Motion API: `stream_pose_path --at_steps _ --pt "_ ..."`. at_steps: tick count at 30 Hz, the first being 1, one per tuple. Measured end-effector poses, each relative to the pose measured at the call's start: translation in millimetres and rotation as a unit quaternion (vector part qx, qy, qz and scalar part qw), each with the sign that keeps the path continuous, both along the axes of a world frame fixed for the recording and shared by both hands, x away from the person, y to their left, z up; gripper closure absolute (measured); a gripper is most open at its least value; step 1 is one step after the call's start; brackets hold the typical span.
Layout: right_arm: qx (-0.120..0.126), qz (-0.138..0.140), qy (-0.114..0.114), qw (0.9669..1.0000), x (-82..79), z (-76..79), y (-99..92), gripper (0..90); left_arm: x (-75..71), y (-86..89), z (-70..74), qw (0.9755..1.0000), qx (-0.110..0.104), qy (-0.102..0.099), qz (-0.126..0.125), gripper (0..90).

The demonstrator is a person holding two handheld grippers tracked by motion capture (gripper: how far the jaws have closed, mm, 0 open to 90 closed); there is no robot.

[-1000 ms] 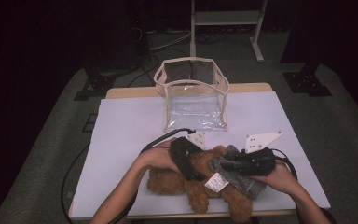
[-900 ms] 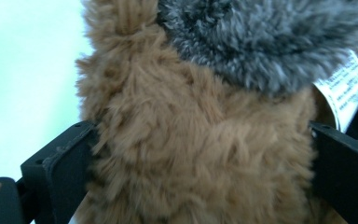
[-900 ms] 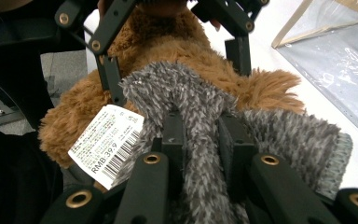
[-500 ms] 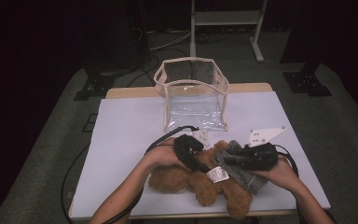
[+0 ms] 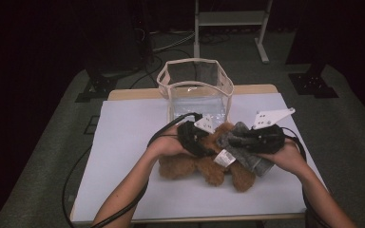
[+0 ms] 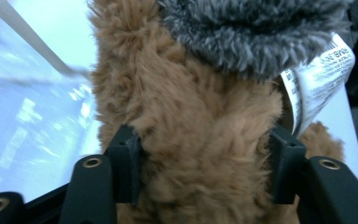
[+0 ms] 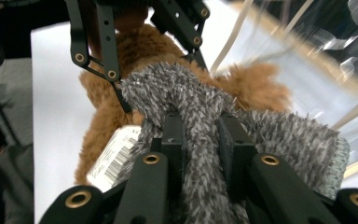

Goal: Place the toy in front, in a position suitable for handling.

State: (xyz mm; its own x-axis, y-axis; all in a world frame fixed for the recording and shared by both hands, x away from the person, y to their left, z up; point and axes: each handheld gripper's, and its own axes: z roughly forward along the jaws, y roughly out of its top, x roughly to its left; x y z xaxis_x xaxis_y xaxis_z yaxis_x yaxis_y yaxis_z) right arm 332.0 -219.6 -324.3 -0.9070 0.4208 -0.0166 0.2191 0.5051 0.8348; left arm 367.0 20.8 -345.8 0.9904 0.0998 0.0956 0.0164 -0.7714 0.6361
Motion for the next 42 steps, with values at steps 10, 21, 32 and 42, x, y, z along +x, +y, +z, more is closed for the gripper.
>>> stream_pose_path --at_steps 10,21,32,42 --pt "0.023 0.014 -0.002 0.9996 -16.9 2.1 -1.9 74.1 -22.0 3.6 -4.9 0.9997 -0.022 0.003 -0.013 36.5" --pt "-0.016 0.025 0.023 0.9993 -3.1 -22.2 20.2 74.2 -26.2 24.7 -2.0 0.9994 -0.034 0.002 0.002 28.4" --pt "-0.003 0.022 0.042 0.9989 -7.9 -35.0 6.2 74.3 -33.8 63.9 -14.4 0.9990 -0.021 0.006 0.039 26.9" --pt "-0.012 0.026 0.010 0.9995 -1.2 -4.5 19.4 74.2 -33.9 65.5 -20.7 0.9991 -0.020 0.005 0.036 30.7"
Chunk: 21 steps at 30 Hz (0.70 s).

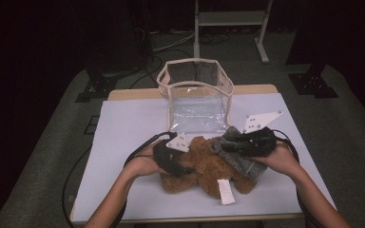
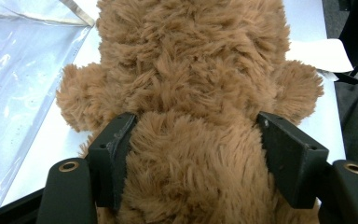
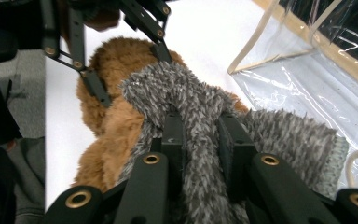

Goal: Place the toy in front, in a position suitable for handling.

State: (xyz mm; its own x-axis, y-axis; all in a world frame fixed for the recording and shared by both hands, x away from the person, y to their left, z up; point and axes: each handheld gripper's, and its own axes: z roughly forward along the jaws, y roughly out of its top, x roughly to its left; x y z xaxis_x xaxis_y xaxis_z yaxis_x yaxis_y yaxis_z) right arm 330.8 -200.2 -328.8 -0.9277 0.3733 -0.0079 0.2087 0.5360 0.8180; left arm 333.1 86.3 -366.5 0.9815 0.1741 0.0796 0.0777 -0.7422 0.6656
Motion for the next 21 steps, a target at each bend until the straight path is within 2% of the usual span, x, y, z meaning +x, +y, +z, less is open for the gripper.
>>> stream_pose_path --at_steps 2,4,8,10,11,15,21 --pt "-0.017 0.004 0.004 0.9998 5.2 -6.3 5.7 74.2 -0.7 2.6 1.3 1.0000 -0.002 -0.002 0.005 28.3" --pt "-0.018 0.005 0.017 0.9997 7.9 -15.7 8.0 74.3 -0.9 6.4 2.0 1.0000 -0.006 -0.003 0.007 26.3" --pt "-0.007 -0.001 0.033 0.9994 9.8 -27.5 1.1 74.5 -4.6 18.4 5.2 0.9997 -0.023 -0.002 0.013 22.1" --pt "-0.005 -0.005 0.039 0.9992 9.7 -31.5 -3.8 74.6 -8.8 27.9 6.7 0.9994 -0.019 -0.006 0.028 18.7" --pt "-0.005 -0.005 0.039 0.9992 9.7 -31.5 -3.8 74.6 -8.8 27.9 6.7 0.9994 -0.019 -0.006 0.028 17.4" --pt "-0.001 -0.003 0.041 0.9991 7.8 -33.8 -4.5 74.7 -10.1 39.6 -1.7 0.9990 -0.015 0.000 0.041 17.3" --pt "0.001 -0.003 0.050 0.9988 5.9 -38.0 -1.4 74.9 -3.8 43.9 -5.3 0.9987 -0.014 -0.005 0.048 21.8"
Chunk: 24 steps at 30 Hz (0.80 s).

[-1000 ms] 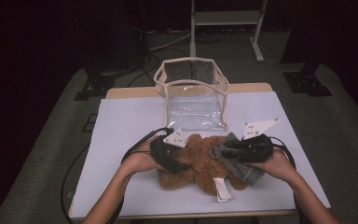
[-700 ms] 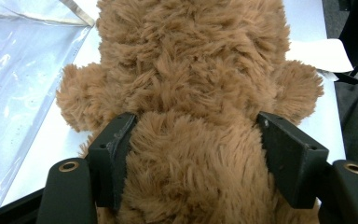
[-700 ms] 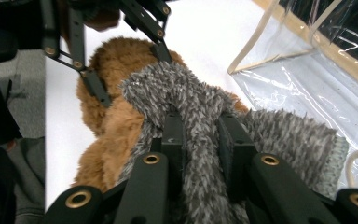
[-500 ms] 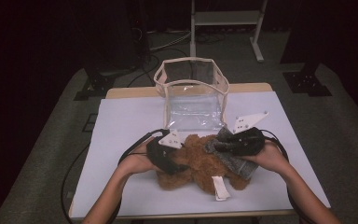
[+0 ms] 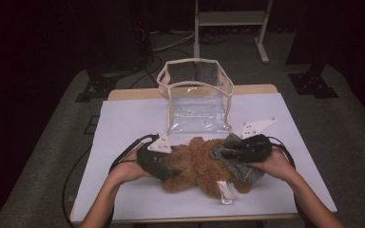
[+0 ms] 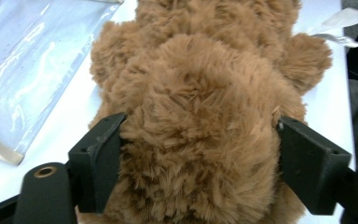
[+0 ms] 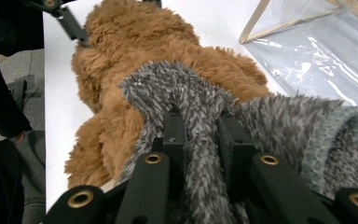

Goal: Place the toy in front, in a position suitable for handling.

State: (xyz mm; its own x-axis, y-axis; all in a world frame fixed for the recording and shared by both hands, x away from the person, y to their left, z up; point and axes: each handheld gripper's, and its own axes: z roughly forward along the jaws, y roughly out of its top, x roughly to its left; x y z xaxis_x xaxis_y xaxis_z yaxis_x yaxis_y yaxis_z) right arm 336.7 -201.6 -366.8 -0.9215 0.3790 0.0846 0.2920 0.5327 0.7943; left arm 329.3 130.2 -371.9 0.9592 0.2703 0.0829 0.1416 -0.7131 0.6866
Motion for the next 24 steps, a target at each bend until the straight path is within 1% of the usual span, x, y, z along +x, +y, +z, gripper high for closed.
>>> stream_pose_path --at_steps 3,4,6,7,10,12,13,15,16,18,19,20,21,23,24 --pt "0.001 0.000 0.001 1.0000 -1.5 -0.9 2.5 75.0 6.8 4.5 -1.9 0.9999 -0.001 0.004 0.011 22.8" --pt "0.000 0.003 0.001 1.0000 -2.2 -1.6 6.0 75.0 9.2 6.5 -2.3 0.9999 -0.001 0.006 0.015 23.4" --pt "0.000 0.003 0.001 1.0000 -2.4 -2.0 8.3 75.1 13.0 10.7 -3.3 0.9996 -0.005 0.013 0.024 23.6" --pt "-0.001 0.006 -0.001 1.0000 -2.3 -2.6 10.4 75.1 14.8 13.1 -3.1 0.9996 -0.003 0.013 0.026 23.7" --pt "0.003 0.009 0.001 1.0000 -2.1 -4.6 16.2 75.3 17.9 18.3 -2.7 0.9993 -0.005 0.017 0.033 23.7" --pt "0.006 0.010 0.002 0.9999 -2.2 -6.3 18.2 75.4 17.8 19.4 -2.3 0.9993 -0.008 0.020 0.031 23.7" --pt "0.006 0.010 0.001 0.9999 -2.1 -7.2 18.3 75.5 17.4 19.3 -2.0 0.9992 -0.015 0.021 0.029 23.7" --pt "0.010 0.009 0.005 0.9999 -2.2 -8.4 17.8 75.5 16.2 18.5 -0.9 0.9988 -0.036 0.026 0.021 23.6" --pt "0.011 0.010 0.006 0.9999 -2.3 -9.0 17.6 75.5 15.9 17.4 -0.1 0.9986 -0.042 0.027 0.017 23.6" --pt "0.007 0.013 0.005 0.9999 -3.2 -8.2 17.3 75.5 14.5 13.2 -0.6 0.9987 -0.040 0.030 0.009 23.7" --pt "0.007 0.013 0.005 0.9999 -3.2 -8.2 17.3 75.5 13.8 10.1 -2.5 0.9991 -0.031 0.030 0.003 23.7" --pt "-0.001 0.014 0.000 0.9999 -4.5 -2.8 17.0 75.3 11.9 7.1 -5.6 0.9993 -0.025 0.029 -0.002 25.6" --pt "-0.001 0.014 0.000 0.9999 -4.5 -2.8 17.0 75.3 11.9 7.1 -5.6 0.9993 -0.025 0.029 -0.002 27.3" --pt "-0.007 0.014 -0.012 0.9998 -5.4 8.0 15.9 75.2 10.3 7.0 -7.3 0.9993 -0.023 0.028 -0.006 28.9" --pt "-0.003 0.017 -0.015 0.9997 -5.4 15.2 15.3 75.2 9.4 6.8 -8.4 0.9993 -0.024 0.029 -0.007 30.0"
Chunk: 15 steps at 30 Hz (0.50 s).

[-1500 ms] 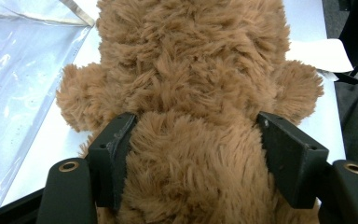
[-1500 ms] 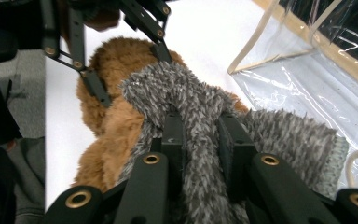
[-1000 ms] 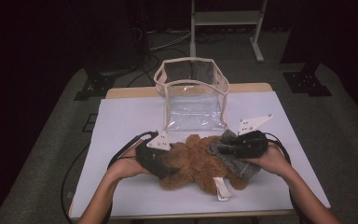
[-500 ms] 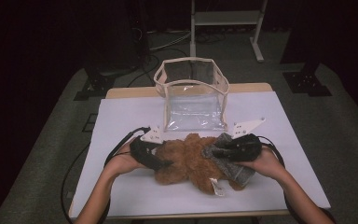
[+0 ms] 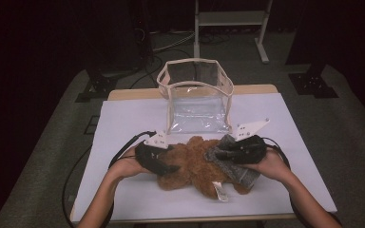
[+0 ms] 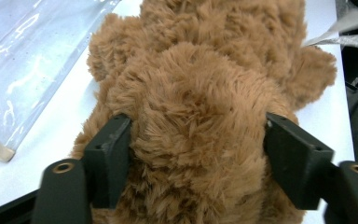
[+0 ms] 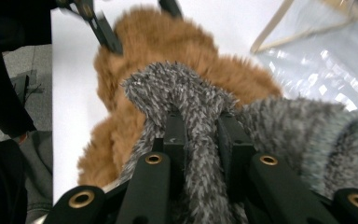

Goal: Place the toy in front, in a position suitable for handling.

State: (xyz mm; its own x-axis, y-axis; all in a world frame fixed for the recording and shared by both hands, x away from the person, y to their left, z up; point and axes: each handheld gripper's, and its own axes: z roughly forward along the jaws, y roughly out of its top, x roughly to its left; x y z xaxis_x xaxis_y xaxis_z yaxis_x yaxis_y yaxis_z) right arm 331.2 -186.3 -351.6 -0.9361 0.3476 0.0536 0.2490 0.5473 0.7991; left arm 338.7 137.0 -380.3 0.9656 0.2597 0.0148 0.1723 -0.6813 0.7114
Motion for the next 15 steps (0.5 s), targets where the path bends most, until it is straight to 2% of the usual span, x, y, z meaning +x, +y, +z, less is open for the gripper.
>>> stream_pose_path --at_steps 2,4,6,8,9,10,11,12,15 --pt "0.004 0.003 -0.013 0.9999 1.9 15.5 1.5 75.1 -1.1 -0.8 -2.2 1.0000 0.000 -0.001 -0.005 31.0" --pt "-0.006 0.007 -0.032 0.9994 9.4 31.4 11.0 75.0 -2.3 -1.2 -2.5 1.0000 0.001 -0.002 -0.008 31.1" --pt "-0.012 0.007 -0.034 0.9993 13.1 33.3 14.8 75.0 -3.5 -1.3 -1.5 0.9999 0.009 -0.008 -0.011 31.1" --pt "-0.023 0.008 -0.027 0.9993 21.2 29.9 21.7 75.0 -4.9 -1.2 -1.2 0.9998 0.010 -0.010 -0.010 30.8" --pt "-0.037 0.009 -0.020 0.9991 23.9 24.7 25.1 75.0 -5.0 -0.2 -0.3 0.9998 0.012 -0.013 -0.012 30.2" --pt "-0.051 0.013 -0.015 0.9985 25.5 17.8 27.9 75.1 -5.9 0.3 0.8 0.9999 0.005 -0.014 -0.007 29.2" --pt "-0.058 0.014 -0.009 0.9982 25.5 11.2 29.6 75.1 -5.6 1.5 2.3 0.9998 0.004 -0.017 -0.009 27.9" --pt "-0.059 0.011 -0.004 0.9982 24.4 1.2 27.4 75.3 -5.9 2.2 3.5 0.9999 -0.004 -0.014 -0.006 25.2" --pt "-0.045 0.009 0.008 0.9989 22.1 -4.2 21.6 75.4 -5.4 1.7 5.9 0.9995 -0.027 -0.009 -0.012 25.2"
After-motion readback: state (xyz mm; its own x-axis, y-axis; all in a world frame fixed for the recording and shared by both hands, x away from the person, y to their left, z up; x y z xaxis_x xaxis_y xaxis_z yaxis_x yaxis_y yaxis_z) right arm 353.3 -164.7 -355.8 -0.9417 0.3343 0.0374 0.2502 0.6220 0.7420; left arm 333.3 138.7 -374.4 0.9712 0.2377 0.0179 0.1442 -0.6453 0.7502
